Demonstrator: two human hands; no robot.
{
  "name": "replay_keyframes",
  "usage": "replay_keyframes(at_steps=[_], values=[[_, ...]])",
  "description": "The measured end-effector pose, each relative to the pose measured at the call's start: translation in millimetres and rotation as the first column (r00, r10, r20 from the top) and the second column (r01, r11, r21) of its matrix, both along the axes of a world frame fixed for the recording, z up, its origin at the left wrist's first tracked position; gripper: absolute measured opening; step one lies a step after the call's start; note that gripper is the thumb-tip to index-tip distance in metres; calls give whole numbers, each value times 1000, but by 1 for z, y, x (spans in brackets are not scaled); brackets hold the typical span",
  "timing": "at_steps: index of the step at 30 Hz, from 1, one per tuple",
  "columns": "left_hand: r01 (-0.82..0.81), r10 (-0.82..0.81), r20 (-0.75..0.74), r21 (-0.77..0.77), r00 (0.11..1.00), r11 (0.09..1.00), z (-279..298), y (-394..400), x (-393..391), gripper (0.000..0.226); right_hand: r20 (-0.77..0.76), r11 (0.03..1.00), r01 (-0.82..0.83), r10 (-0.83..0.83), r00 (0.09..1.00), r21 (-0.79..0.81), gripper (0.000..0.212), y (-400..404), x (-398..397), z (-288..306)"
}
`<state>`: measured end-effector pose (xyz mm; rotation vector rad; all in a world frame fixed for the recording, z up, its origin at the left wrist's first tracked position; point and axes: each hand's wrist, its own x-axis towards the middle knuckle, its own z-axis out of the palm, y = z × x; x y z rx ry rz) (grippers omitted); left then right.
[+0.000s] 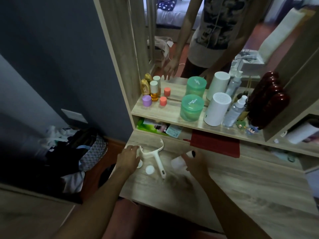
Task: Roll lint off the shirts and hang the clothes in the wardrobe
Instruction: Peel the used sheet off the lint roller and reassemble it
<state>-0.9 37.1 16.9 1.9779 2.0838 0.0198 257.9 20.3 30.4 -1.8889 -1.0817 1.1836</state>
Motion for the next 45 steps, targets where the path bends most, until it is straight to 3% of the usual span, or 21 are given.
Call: replay_keyframes(at_steps=[2, 5, 11, 15, 17, 20, 24, 26, 29, 33, 36, 38, 40, 45], values=[[13, -15, -37, -64, 999, 998, -7, 1, 2, 47, -206, 997, 49, -60, 977, -54, 30, 1, 1, 4], [46, -59, -86, -137, 995, 990, -22, 3, 4, 46, -370, 992, 61, -98, 924, -110, 29, -2, 4, 6], [59, -61, -9, -135, 998, 989, -51, -2, 0, 39, -390, 990, 18, -72, 918, -141, 27, -4, 8, -3], [18, -3, 162, -88, 987, 996, -56, -3, -1, 37, -414, 986, 12, -81, 907, -167, 26, -4, 6, -4], [-95, 107, 353, -52, 929, 994, -46, -3, 1, 39, -453, 988, 2, -72, 889, -153, 24, -1, 1, 0], [-215, 221, 633, -88, 742, 973, -17, 3, 8, 40, -521, 991, -6, -66, 851, -137, 24, 8, -11, 12], [-232, 223, 822, -114, 524, 966, 19, 13, 8, 29, -592, 995, 2, -59, 803, -96, 23, 21, -31, 34], [-265, 247, 853, -134, 460, 955, 32, 16, 5, 24, -598, 998, 9, -46, 800, -65, 23, 26, -37, 43], [-321, 250, 862, -109, 441, 941, 49, 16, 1, 20, -627, 999, 11, -35, 778, -42, 14, 28, -43, 47], [-356, 294, 908, -180, 297, 917, 62, 8, 0, 11, -635, 999, 3, -31, 772, -45, 11, 27, -49, 46], [-380, 326, 904, -209, 275, 901, 67, 5, 0, 31, -649, 999, -11, -25, 760, -52, 12, 24, -53, 47], [-395, 359, 879, -223, 314, 891, 69, 5, -2, 46, -663, 998, -14, -27, 749, -56, 13, 23, -56, 48], [-392, 368, 876, -234, 311, 890, 72, 5, -2, 48, -664, 998, -39, -2, 748, -47, 16, 22, -58, 49], [-400, 305, 942, -228, 141, 888, 81, 7, 3, 31, -664, 997, -56, 12, 747, -45, 19, 24, -63, 53]])
